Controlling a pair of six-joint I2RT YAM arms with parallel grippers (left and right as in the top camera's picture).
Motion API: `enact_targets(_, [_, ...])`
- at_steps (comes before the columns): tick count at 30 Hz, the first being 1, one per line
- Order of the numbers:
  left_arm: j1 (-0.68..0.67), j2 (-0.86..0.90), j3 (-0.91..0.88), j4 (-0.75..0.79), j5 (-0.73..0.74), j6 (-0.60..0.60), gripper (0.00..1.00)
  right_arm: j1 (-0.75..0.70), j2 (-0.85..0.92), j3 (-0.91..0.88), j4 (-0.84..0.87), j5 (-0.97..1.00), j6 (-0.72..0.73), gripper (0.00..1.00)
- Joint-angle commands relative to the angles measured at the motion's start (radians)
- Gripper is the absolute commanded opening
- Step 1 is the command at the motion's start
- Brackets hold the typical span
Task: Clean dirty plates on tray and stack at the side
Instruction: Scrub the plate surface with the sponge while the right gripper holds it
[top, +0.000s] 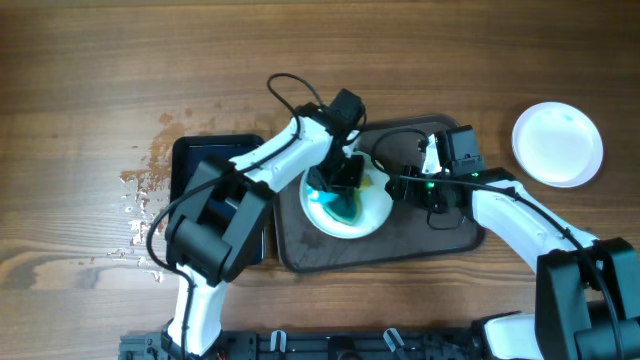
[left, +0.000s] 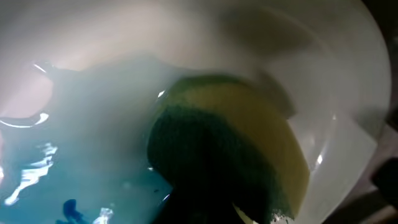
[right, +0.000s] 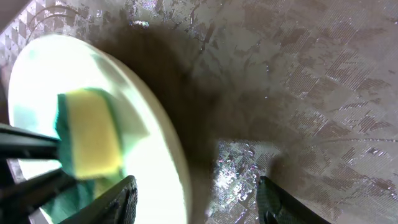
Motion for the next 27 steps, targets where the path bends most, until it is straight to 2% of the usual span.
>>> enact_targets(1, [-0.047,0.103,-0.058,0.004,0.086,0.032,0.04,0.001,0.013,-0.006,0.006,-0.018,-0.018,0.61])
enact_targets(3, [-0.046,0.103,-0.058,0.005,0.106,0.032,0.04,0.001,0.013,-0.006,0.005,-0.021,-0.017,0.56])
enact_targets(4, [-0.046,0.103,-0.058,0.005,0.106,0.032,0.04,0.001,0.013,-0.006,0.003,-0.021,-0.009,0.44])
enact_targets(5, [-0.046,0.103,-0.058,0.005,0.106,0.032,0.04,0.001,0.014,-0.007,0.000,-0.020,0.011,0.22])
enact_targets(6, [-0.046,0.103,-0.058,0.004,0.106,0.032,0.04,0.001,0.014,-0.010,0.000,-0.021,0.023,0.17])
enact_targets(10, [-0.046,0.103,-0.058,0.004,0.106,0.032,0.04,0.001,0.014,-0.046,0.026,-0.021,0.058,0.29])
enact_targets(13, [-0.046,0.103,-0.058,0.004,0.106,0.032,0.04,0.001,0.015,-0.078,0.051,-0.021,0.061,0.30])
enact_targets(16, [-0.046,0.103,-0.058,0.004,0.106,0.032,0.04,0.001,0.015,-0.085,0.050,-0.021,0.061,0.18])
enact_targets(17, [-0.046,0.103,-0.058,0.004,0.106,0.032,0.04,0.001,0.015,-0.085,0.050,-0.020,0.061,0.08])
enact_targets(18, [-0.046,0.103,-0.058,0.004,0.106,0.032,0.04,0.001,0.015,-0.085,0.051,-0.019,0.061,0.05])
enact_targets(24, [-0.042,0.103,-0.058,-0.023,0.087,0.032,0.04,0.001,0.015,-0.085,0.052,0.018,0.074,0.05])
enact_targets(27, [-0.035,0.103,-0.056,-0.097,-0.013,0.026,0.04,0.001,0.015,-0.085,0.051,0.026,0.081,0.05])
